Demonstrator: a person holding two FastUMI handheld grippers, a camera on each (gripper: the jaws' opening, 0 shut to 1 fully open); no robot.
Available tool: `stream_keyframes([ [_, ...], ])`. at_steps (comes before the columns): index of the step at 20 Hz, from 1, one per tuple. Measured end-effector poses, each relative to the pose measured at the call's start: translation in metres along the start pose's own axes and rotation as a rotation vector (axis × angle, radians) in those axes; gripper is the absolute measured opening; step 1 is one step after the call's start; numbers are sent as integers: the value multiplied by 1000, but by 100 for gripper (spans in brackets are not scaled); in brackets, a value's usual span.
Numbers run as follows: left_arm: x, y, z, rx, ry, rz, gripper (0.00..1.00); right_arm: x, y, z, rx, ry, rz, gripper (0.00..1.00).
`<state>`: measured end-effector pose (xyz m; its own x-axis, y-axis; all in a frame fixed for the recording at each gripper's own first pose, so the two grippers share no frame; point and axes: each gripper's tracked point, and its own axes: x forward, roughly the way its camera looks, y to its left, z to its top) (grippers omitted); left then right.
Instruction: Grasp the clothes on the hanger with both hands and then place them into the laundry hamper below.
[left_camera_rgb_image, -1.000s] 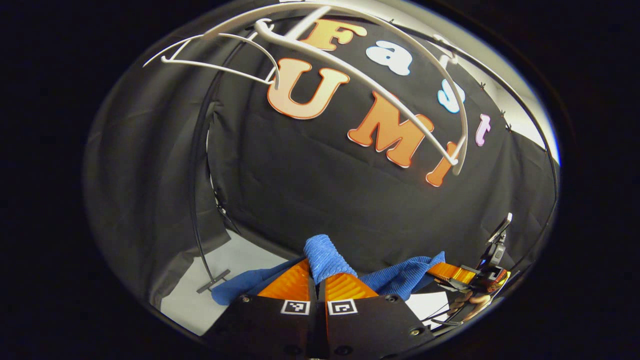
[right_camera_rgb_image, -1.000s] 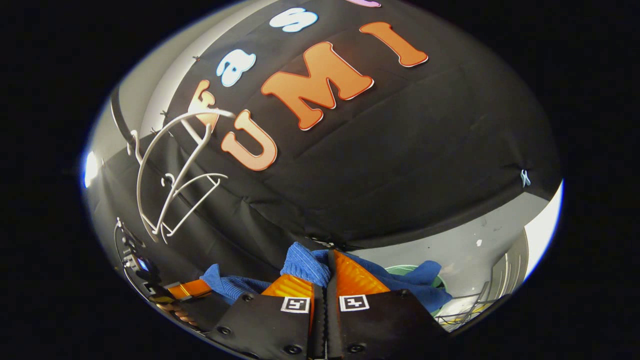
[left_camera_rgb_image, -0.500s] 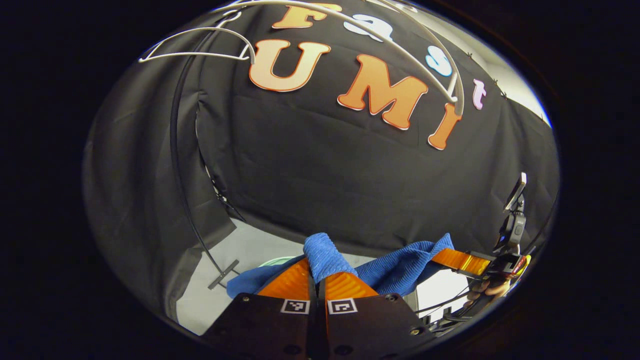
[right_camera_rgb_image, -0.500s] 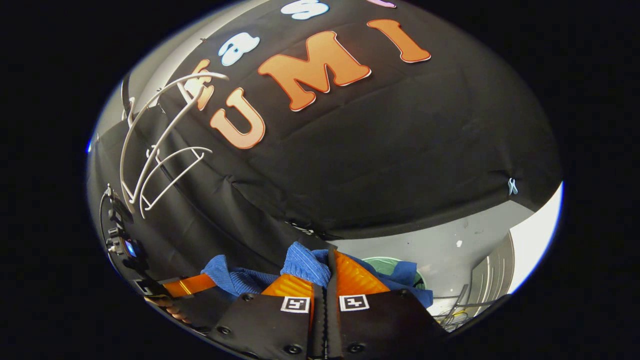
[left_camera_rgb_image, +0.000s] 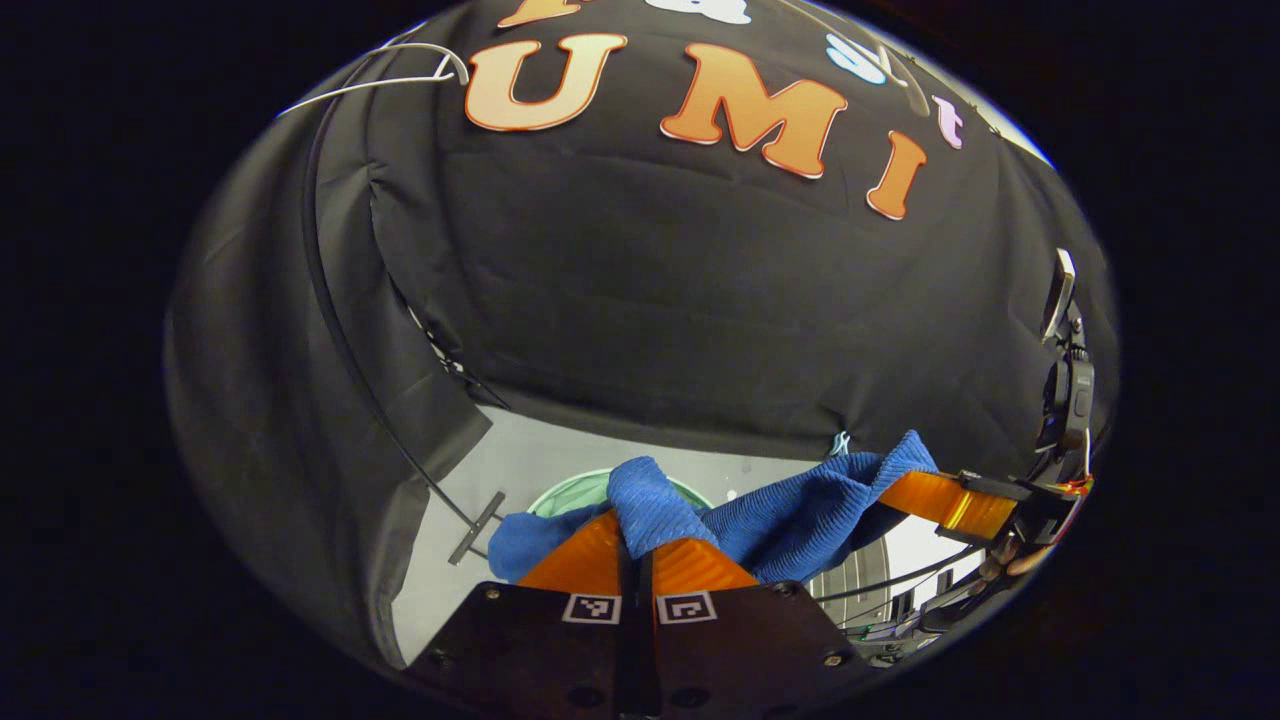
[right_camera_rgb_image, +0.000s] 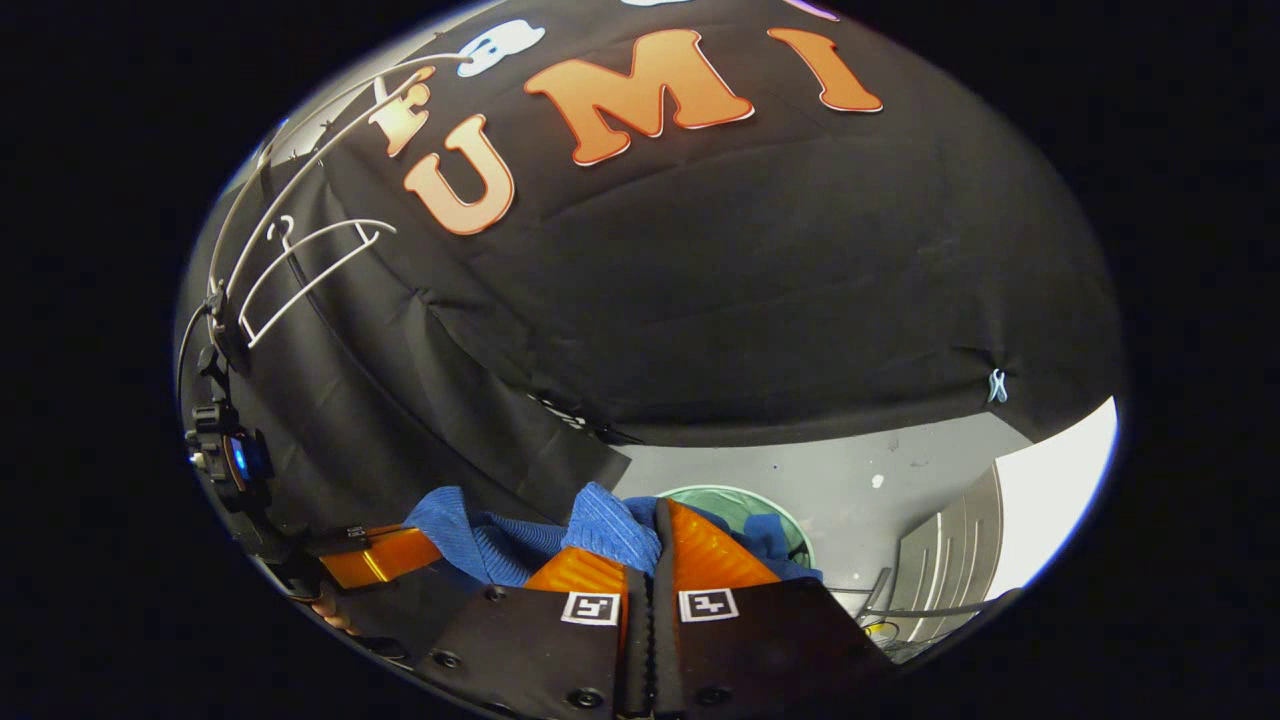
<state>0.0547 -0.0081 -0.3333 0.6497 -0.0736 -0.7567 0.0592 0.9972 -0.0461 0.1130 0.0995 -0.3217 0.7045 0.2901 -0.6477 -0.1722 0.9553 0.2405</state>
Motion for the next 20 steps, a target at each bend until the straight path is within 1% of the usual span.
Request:
stream_keyframes([
  [5, 28, 7, -21, 45, 68, 20, 0, 31, -7, -28, -30, 87, -39, 8],
  [10, 56, 8, -50, 65, 171, 21, 0, 51, -25, -70, -131, 199, -115, 8],
  [13, 64, 7, -61, 88, 228, 24, 0, 61, -37, -92, -124, 245, -147, 8],
  [16, 73, 18, -78, 138, 290, 58, 0, 67, -44, -107, -132, 288, -174, 8],
  [17, 76, 21, -82, 163, 305, 71, 0, 70, -49, -113, -137, 300, -186, 12],
  [18, 79, 22, -86, 179, 313, 78, 1, 72, -53, -119, -138, 312, -200, 12],
  [20, 81, 21, -92, 175, 327, 77, 4, 72, -53, -127, -115, 330, -204, 12],
])
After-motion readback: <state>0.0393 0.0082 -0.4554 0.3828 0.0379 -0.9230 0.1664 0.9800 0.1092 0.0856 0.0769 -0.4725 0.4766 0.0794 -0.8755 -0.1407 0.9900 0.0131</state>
